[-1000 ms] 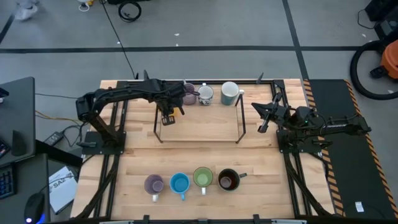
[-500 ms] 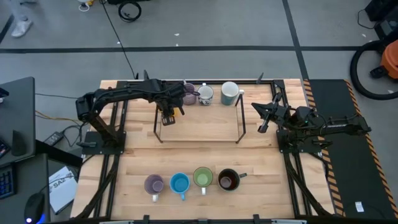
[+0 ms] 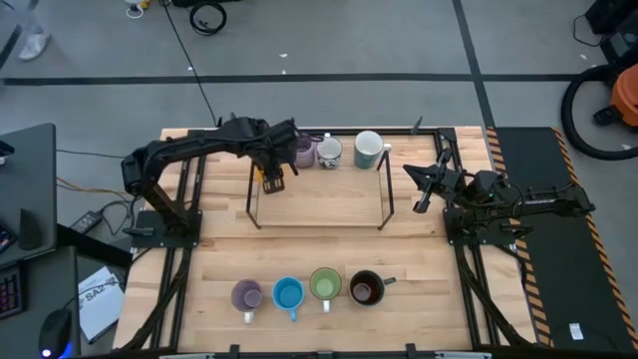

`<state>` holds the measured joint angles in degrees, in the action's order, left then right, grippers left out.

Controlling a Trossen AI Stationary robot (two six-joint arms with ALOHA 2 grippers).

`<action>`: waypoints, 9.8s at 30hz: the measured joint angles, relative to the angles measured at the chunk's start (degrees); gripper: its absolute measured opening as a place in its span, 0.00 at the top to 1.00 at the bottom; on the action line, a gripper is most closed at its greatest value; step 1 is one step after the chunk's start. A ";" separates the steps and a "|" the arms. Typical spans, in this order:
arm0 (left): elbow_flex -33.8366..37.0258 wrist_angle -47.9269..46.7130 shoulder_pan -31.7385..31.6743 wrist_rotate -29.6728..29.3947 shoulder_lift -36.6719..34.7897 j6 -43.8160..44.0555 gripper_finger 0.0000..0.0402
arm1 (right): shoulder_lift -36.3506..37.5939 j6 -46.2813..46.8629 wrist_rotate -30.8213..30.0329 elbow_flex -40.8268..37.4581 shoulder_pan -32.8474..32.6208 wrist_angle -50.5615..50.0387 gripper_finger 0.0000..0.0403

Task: Place coffee mugs
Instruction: Put the light purple mug on the shelf, then put the white mug on the shelf

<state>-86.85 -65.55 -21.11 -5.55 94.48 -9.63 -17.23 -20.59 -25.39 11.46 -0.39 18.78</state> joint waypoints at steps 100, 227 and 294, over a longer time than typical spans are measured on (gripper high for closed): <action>-26.87 -6.52 -7.97 0.12 24.77 -14.87 0.90 | -0.02 -0.10 1.49 -0.02 0.01 0.82 0.98; -24.00 14.51 0.64 -0.91 25.47 -10.30 0.57 | -0.44 1.32 4.02 0.00 0.15 1.42 0.98; -24.30 14.25 -1.17 1.08 30.47 -11.74 0.94 | -2.27 0.45 4.07 0.02 0.16 2.21 0.98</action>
<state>-111.14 -51.29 -22.28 -4.48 124.95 -21.37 -19.51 -20.14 -21.32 11.49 -0.23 20.99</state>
